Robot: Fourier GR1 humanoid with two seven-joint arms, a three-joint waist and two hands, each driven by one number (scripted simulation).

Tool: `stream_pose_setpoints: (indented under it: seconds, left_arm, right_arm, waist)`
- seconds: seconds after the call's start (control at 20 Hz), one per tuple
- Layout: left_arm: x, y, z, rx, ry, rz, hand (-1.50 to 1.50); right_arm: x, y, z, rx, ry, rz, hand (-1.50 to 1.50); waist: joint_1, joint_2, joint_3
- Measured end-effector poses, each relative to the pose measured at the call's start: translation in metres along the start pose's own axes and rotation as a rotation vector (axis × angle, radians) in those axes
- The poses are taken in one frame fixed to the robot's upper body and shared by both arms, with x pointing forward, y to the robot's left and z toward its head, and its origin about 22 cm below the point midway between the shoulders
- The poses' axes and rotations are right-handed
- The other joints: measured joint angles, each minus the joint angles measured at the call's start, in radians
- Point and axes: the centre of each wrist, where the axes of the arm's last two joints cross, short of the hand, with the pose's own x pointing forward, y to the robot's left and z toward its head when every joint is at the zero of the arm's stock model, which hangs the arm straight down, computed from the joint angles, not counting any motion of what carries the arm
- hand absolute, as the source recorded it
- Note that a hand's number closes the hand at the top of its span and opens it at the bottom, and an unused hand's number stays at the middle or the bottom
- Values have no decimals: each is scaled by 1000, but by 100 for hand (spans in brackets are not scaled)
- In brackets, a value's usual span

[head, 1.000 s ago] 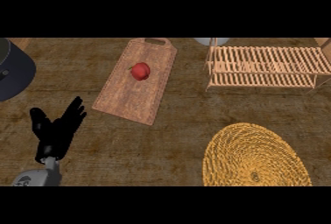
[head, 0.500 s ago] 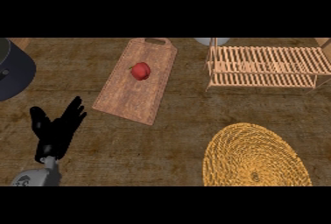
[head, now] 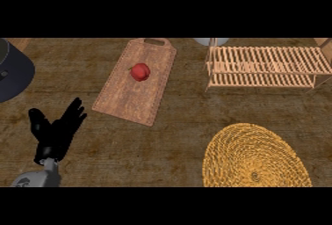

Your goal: Pick the sweet potato from the placemat and place it in the tiered shelf

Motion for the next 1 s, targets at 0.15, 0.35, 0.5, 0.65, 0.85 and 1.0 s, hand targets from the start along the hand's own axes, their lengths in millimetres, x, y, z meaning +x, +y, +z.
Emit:
stream_pose_setpoints:
  seconds: [0.15, 0.35, 0.5, 0.65, 0.85, 1.0]
  left_arm:
    - [1, -1, 1, 0, 1, -1, 0]
    - [-2, -3, 3, -1, -16, -2, 0]
    - [-2, -4, 3, 2, -18, -1, 0]
    - [-1, -4, 3, -6, -16, -7, 0]
    - [2, -3, 3, -6, 0, -7, 0]
    - [1, 0, 3, 2, 1, -9, 0]
  right_arm:
    - [-2, -3, -2, -44, 41, -105, -150]
    - [-5, -11, -4, -86, 73, -243, -150]
    - [-1, -10, -6, -108, 81, -361, -150]
    - [-2, -19, -7, -136, 89, -481, -150]
    - [-7, -41, -5, -199, 114, -604, -150]
    - [-16, -57, 0, -286, 139, -639, -150]
  waist:
    - [-1, -1, 0]
    - [0, 0, -1]
    - [0, -1, -1]
    - [1, 1, -1]
    - [0, 1, -2]
    - [-1, 1, -1]
